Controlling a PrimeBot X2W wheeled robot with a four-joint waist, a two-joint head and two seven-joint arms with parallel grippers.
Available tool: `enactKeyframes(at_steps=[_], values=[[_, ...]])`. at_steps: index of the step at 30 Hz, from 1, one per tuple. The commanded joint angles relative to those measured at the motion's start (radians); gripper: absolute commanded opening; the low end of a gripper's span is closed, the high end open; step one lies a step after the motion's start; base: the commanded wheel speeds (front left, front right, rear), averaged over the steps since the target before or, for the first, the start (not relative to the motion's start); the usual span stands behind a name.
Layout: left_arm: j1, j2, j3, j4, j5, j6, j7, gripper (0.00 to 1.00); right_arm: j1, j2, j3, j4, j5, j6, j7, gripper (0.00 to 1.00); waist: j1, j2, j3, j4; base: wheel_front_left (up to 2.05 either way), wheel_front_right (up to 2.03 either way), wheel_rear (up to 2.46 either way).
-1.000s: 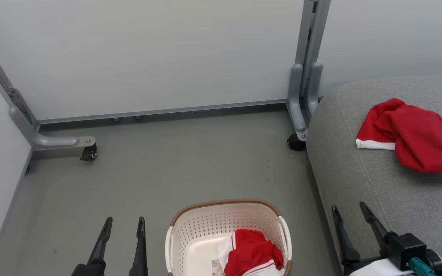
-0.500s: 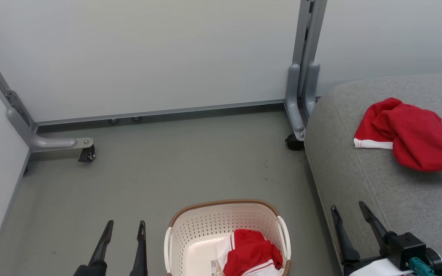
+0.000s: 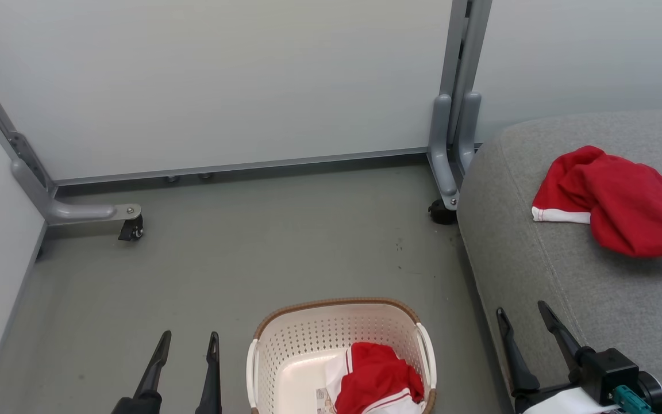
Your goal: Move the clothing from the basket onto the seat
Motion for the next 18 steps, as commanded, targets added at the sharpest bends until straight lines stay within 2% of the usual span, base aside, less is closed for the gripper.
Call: enactKeyframes(at_steps=[1, 11, 18], values=[[-0.006, 0.001, 0.003, 0.000, 0.004, -0.003, 0.000, 1.00, 0.005, -0.001, 0.000, -0.002, 0.004, -0.001, -0.003, 1.00, 0.0001, 0.0000, 0.001, 0.000, 0.00, 0.00, 0.00], [-0.013, 0.001, -0.001, -0.001, 0.003, -0.001, 0.000, 1.00, -0.004, 0.001, 0.004, -0.004, -0.002, -0.001, -0.003, 1.00, 0.0001, 0.0000, 0.024, -0.003, 0.00, 0.00, 0.00], [-0.049, 0.001, -0.020, 0.013, 0.008, -0.014, 0.000, 1.00, -0.031, -0.001, -0.016, -0.009, -0.024, -0.001, -0.003, 1.00, 0.0001, 0.0000, 0.091, -0.005, 0.00, 0.00, 0.00]])
